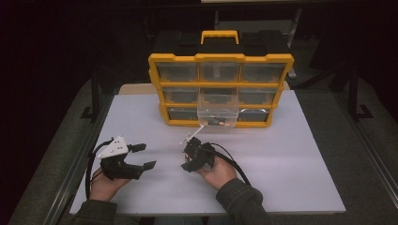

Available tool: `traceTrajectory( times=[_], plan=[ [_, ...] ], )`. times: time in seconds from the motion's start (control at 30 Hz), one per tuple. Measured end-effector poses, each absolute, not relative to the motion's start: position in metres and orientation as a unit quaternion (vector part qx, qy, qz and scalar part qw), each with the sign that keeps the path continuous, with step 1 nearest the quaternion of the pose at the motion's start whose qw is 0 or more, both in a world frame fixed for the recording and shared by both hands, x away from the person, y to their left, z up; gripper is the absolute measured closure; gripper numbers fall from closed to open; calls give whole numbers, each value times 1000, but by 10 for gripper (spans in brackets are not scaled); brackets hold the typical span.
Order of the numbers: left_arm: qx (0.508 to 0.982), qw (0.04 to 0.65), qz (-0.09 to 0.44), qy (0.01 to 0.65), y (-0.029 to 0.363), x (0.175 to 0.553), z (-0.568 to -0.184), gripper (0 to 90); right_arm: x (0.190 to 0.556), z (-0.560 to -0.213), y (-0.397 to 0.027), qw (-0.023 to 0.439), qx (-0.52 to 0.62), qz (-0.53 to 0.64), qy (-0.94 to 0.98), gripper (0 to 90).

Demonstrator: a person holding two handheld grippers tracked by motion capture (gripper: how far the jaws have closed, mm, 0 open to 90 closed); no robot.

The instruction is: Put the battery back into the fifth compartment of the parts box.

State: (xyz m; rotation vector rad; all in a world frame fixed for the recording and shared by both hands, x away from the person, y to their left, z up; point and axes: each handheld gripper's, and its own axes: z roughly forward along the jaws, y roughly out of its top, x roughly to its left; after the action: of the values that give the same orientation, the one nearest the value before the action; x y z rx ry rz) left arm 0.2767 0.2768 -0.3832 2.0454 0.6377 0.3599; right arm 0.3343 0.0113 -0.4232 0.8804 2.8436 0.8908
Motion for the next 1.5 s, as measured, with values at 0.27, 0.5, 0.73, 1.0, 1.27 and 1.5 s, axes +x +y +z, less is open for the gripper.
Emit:
traceTrajectory(
  times=[0.27,0.5,0.73,1.0,1.27,1.5],
  plan=[
    [834,465,147,259,277,277,-383,265,341,-429,14,21,297,284,911,534],
    [832,466,144,262,277,277,-384,265,344,-432,14,28,300,278,912,630],
    [831,469,144,262,278,278,-384,265,346,-432,12,36,296,276,914,728],
    [832,468,144,260,277,278,-384,265,352,-433,8,16,292,282,914,758],
    [833,467,144,260,279,279,-384,264,350,-430,7,-8,272,291,917,759],
    [833,467,146,260,279,278,-383,264,344,-417,2,-23,257,309,915,759]
  ],
)
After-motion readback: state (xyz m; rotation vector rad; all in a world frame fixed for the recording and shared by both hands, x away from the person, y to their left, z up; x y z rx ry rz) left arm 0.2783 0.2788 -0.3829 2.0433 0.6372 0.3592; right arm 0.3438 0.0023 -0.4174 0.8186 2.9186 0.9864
